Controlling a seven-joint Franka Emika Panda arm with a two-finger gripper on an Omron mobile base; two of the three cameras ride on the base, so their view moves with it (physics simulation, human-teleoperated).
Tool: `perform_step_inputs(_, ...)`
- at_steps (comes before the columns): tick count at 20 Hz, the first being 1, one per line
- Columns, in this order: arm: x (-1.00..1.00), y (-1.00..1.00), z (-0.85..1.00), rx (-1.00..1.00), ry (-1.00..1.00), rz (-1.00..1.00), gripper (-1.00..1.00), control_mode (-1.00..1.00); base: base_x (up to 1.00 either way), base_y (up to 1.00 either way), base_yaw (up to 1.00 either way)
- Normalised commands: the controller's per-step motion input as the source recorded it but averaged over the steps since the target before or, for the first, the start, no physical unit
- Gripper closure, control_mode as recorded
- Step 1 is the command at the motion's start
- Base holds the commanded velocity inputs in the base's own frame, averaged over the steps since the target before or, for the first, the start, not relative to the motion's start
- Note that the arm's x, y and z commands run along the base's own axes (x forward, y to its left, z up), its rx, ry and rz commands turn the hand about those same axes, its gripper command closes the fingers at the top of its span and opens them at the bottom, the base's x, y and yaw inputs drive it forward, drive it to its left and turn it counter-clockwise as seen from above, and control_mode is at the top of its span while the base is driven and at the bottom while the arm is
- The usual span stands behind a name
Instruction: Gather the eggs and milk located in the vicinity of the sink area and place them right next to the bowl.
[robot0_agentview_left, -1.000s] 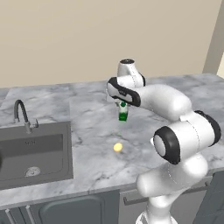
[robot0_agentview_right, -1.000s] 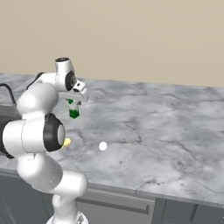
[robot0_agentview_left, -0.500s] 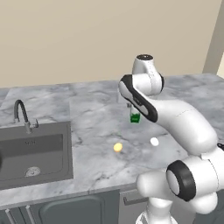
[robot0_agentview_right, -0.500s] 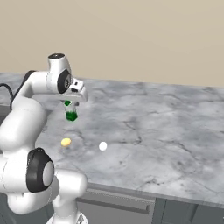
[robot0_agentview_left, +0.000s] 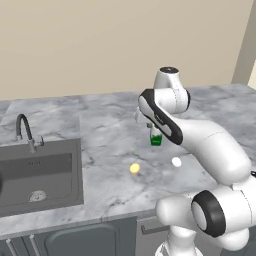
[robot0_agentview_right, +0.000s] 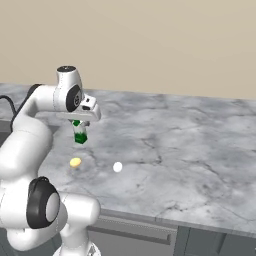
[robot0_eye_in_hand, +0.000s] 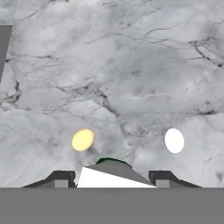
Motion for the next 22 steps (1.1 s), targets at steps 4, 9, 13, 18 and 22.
perform_step_inputs(4, -0.01, 0.04, 0.0, 0.0, 0.01, 0.0, 1.0, 1.0, -0.05, 0.11, 0.0)
perform_step_inputs(9, 0.0, 0.0, 0.0, 0.0, 0.0, 0.0, 1.0, 1.0, -0.4, 0.93, -0.05)
perform_step_inputs(13, 0.0, 0.0, 0.0, 0.0, 0.0, 0.0, 1.0, 1.0, -0.49, 1.0, -0.03)
perform_step_inputs(18, 0.0, 0.0, 0.0, 0.0, 0.0, 0.0, 1.0, 1.0, -0.33, 1.0, -0.05)
perform_step_inputs(22, 0.0, 0.0, 0.0, 0.0, 0.0, 0.0, 1.0, 1.0, -0.21, 1.0, -0.03)
